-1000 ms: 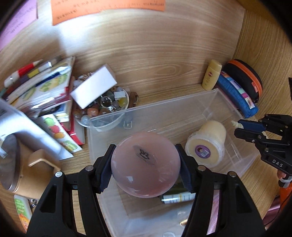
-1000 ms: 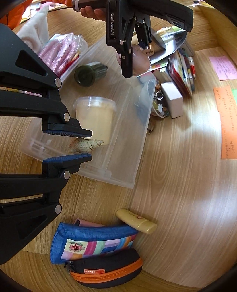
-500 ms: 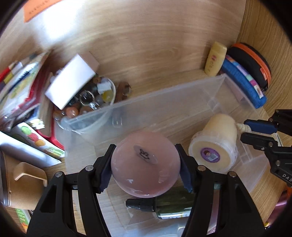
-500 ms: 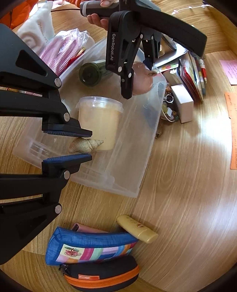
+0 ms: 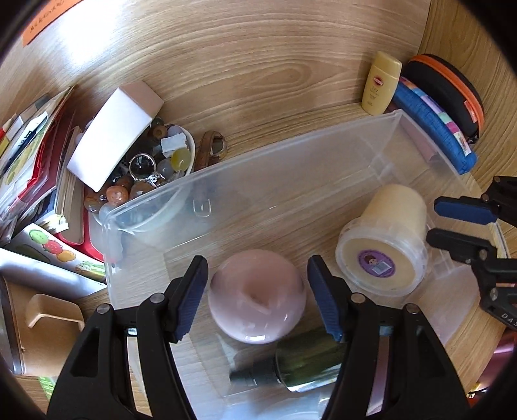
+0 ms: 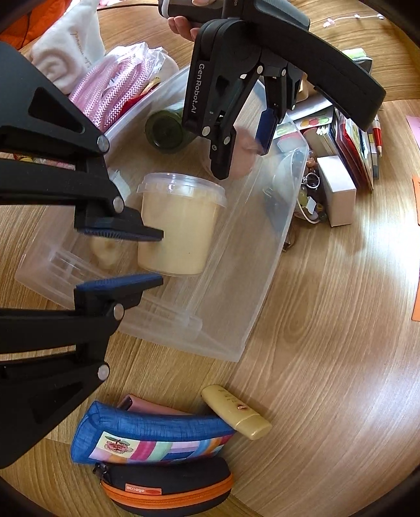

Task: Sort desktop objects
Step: 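Open the left tool to drop the compact in the box while the right tool releases the seashell, then withdraw both tools from the box back toward the remaining items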

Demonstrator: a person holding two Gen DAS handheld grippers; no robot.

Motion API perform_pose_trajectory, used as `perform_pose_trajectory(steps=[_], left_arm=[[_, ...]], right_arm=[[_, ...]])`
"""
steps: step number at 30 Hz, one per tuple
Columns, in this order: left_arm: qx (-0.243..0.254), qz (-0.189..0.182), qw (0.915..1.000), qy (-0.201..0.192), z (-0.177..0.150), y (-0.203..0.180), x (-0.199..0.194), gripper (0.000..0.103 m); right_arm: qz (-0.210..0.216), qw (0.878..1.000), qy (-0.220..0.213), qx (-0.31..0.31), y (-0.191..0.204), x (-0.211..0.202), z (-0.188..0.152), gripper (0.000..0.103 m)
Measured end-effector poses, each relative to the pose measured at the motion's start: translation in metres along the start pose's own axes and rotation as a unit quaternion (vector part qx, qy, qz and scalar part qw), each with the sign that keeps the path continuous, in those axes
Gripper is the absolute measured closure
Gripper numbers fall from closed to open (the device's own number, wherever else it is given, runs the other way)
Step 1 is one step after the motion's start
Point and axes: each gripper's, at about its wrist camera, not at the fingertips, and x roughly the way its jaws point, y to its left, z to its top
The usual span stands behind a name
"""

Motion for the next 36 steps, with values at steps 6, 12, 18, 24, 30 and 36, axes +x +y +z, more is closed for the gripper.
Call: perform_pose_trajectory(steps=[6, 12, 18, 24, 30, 36], left_arm=[[-0.004, -0.002, 1.0000, 0.000, 0.001, 0.000, -0.002, 0.039], [-0.004, 0.016, 0.9998, -0.010, 0.000, -0.003, -0.008, 0.031], [-0.015, 0.029, 0.9987, -0.038, -0.003, -0.006, -0.035, 0.015], [-0.033, 0.054, 0.9956, -0.069, -0.013, 0.013, -0.065, 0.010], [-0.045, 0.074, 0.9930, -0.080, -0.034, 0.009, -0.085, 0.009], [-0.063, 0.065, 0.9916, -0.093, -0.060, 0.003, -0.105, 0.009]], right_arm=[[-0.015, 1.000, -0.020, -0.001, 0.002, -0.014, 0.001, 0.060], [-0.039, 0.998, -0.042, 0.006, 0.003, -0.031, -0.001, 0.035], [-0.058, 0.997, -0.053, 0.022, 0.002, -0.046, -0.005, 0.025], [-0.055, 0.996, -0.049, 0.048, 0.001, -0.056, -0.014, 0.015], [-0.058, 0.995, -0.051, 0.058, 0.005, -0.069, -0.031, 0.015], [-0.059, 0.995, -0.057, 0.056, 0.013, -0.081, -0.046, 0.015]])
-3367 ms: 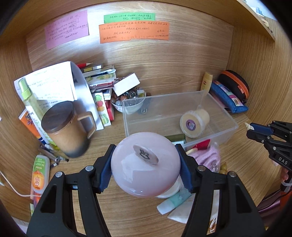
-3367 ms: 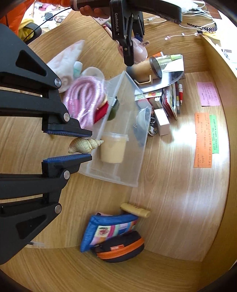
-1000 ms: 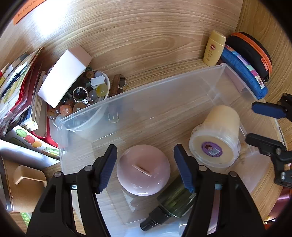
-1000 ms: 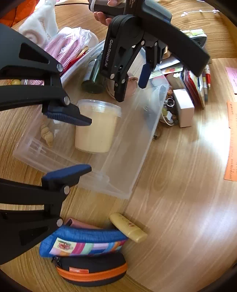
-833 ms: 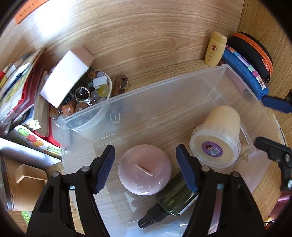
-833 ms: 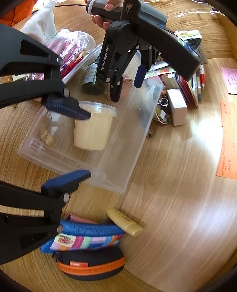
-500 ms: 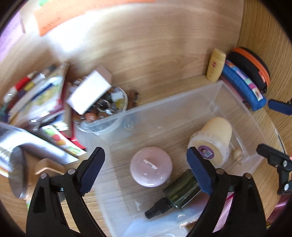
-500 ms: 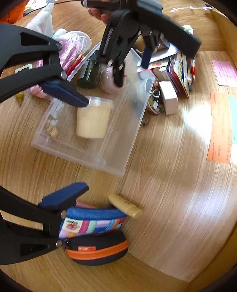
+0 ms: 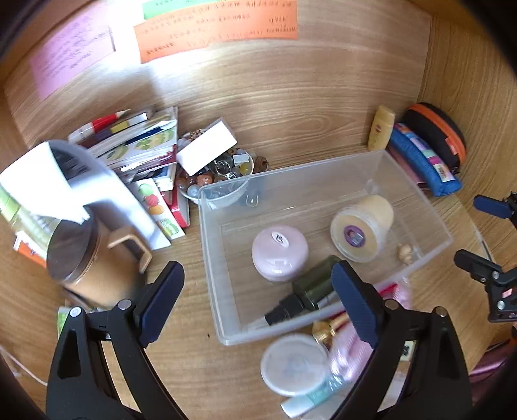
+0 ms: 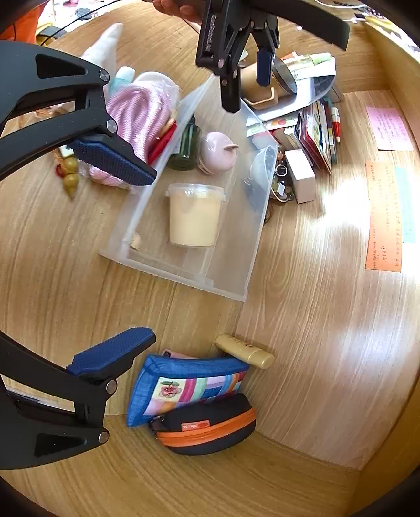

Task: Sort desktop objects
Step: 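Withdraw both tools from the box back toward the remaining items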

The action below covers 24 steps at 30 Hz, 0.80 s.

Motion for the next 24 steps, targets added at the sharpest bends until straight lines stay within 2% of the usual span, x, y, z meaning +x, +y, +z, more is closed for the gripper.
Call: perform_pose_trajectory(steps=[4, 9, 24], left_arm=[[0.006, 0.005, 0.9998, -0.020, -0.015, -0.009, -0.020, 0.003], [0.026, 0.023, 0.9990, -0.027, -0.033, -0.024, -0.030, 0.003], [0.052, -0.012, 0.9981, -0.032, -0.081, -0.059, -0.049, 0.003]], right_arm=[[-0.002, 1.000, -0.008, 0.001, 0.001, -0.009, -0.008, 0.015], [0.002, 1.000, -0.006, 0.004, 0.004, -0.015, -0.017, 0.015], [0.009, 1.000, -0.001, -0.005, 0.028, -0.024, -0.052, 0.015]])
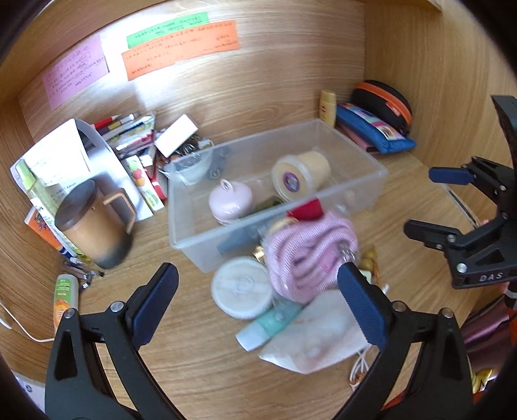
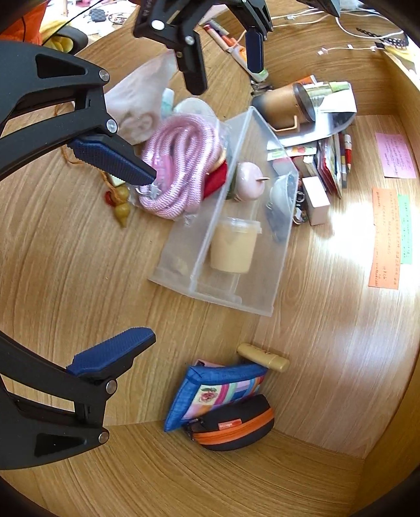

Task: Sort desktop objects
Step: 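Withdraw both tools from the box back toward the remaining items, then grasp the white cloth pouch with the left tool while the right tool approaches the yellow gourd beads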

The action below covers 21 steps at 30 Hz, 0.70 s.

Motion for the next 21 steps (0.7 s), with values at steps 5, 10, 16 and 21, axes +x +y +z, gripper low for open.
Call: perform_pose_trajectory(steps=[5, 10, 16, 21], left_arm=[[-0.003, -0.005, 0.9999, 0.009, -0.014, -0.008, 0.007, 0.003], [-0.017, -0.013, 0.9998, 0.004, -0.024, -0.011, 0.003, 0.003], [-0.036, -0.011, 0.9993, -0.005, -0.031, -0.007, -0.011, 0.003], [-0.038, -0.005, 0.9992, -0.009, -0.035, -0.006, -0.019, 0.003]], right_arm=[[0.008, 1.000, 0.015, 0.002, 0.005, 0.014, -0.015, 0.015], [0.020, 0.999, 0.027, 0.001, 0.007, 0.025, -0.023, 0.015], [0.034, 0.999, 0.033, 0.000, 0.006, 0.032, -0.028, 0.015], [0.041, 0.999, 0.033, 0.003, 0.006, 0.035, -0.028, 0.015]])
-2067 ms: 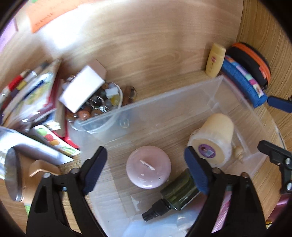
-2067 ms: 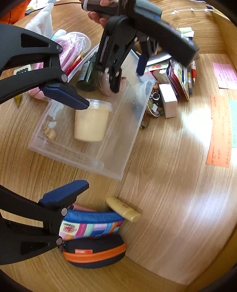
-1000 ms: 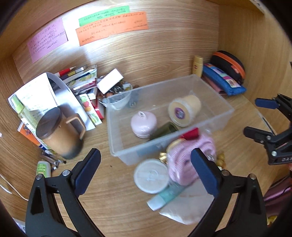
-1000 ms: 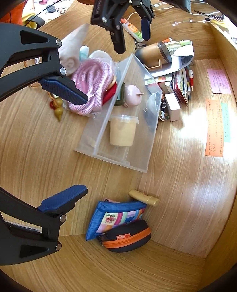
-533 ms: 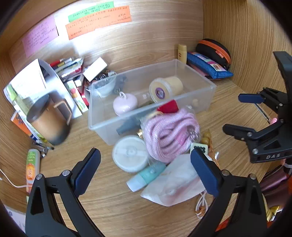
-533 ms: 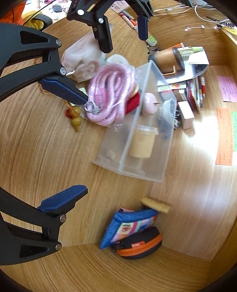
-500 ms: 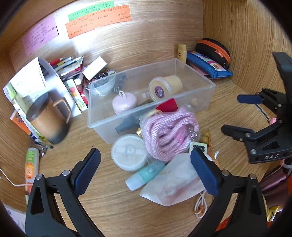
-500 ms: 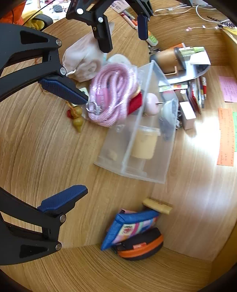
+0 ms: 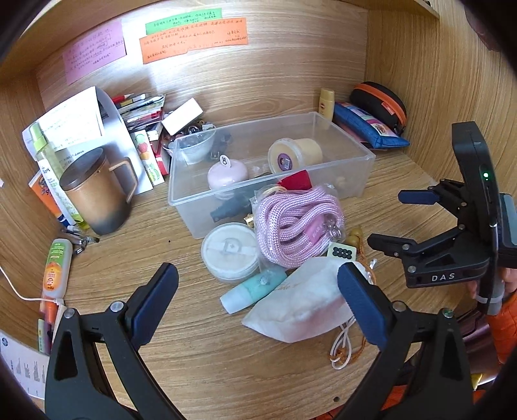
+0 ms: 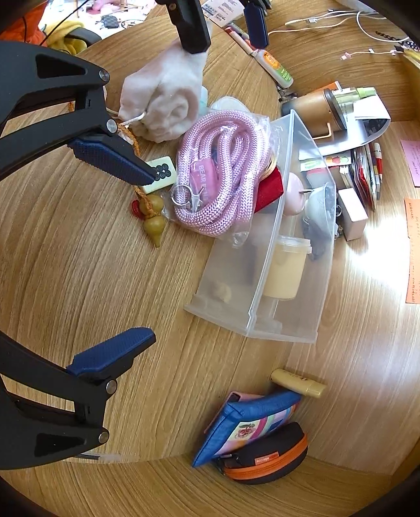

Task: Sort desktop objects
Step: 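Grasp the white cloth pouch with the left tool while the right tool approaches the yellow gourd beads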

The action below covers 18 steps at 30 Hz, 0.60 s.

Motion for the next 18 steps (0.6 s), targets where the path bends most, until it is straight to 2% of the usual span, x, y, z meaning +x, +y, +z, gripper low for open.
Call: perform_pose_trajectory(steps=[8, 18], left_arm=[[0.000, -0.012, 0.9999, 0.011, -0.017, -0.010, 0.003, 0.003], [-0.009, -0.037, 0.9974, 0.060, -0.038, -0.020, 0.036, 0.003]], right_arm=[[0.000, 1.000, 0.001, -0.003, 0.004, 0.008, 0.000, 0.015], [0.005, 1.000, 0.005, -0.014, 0.005, 0.020, -0.002, 0.019]])
